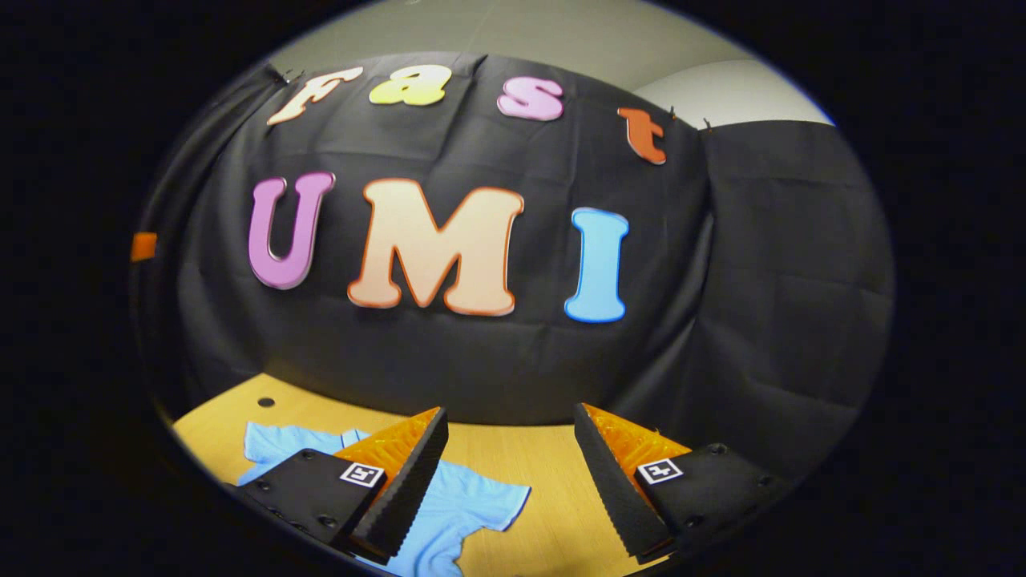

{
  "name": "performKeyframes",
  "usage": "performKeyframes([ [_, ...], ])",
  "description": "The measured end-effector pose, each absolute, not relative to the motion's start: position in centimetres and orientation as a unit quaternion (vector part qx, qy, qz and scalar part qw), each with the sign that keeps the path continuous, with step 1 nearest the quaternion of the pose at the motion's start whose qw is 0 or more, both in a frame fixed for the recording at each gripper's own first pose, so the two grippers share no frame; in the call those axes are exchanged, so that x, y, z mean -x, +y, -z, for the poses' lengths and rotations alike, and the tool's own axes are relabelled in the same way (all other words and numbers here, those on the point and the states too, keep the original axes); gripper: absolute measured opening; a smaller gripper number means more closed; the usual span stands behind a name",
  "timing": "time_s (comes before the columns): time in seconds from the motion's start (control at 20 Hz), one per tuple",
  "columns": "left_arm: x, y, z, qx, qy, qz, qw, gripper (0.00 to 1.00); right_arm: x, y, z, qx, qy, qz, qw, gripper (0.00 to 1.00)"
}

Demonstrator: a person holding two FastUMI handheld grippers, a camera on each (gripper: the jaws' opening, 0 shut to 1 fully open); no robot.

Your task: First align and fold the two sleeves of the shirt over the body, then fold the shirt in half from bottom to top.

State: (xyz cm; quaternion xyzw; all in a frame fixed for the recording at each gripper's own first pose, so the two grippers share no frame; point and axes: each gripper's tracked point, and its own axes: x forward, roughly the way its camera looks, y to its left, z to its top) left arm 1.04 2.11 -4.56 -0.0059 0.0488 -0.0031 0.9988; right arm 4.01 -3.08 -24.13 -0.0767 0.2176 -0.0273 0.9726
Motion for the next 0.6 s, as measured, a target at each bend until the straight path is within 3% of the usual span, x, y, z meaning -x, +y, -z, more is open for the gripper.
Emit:
performKeyframes([
  [0.2,-1.2,1.3,4.1,-0.019,0.047,-0.012,0.999,0.96,-5.5,-4.8,30.3,0.069,0.260,0.023,0.963,0.99],
  [0.6,-1.6,0.5,4.4,-0.038,0.056,-0.044,0.997,0.93,-6.2,-6.2,42.5,0.090,0.367,-0.020,0.926,1.00],
])
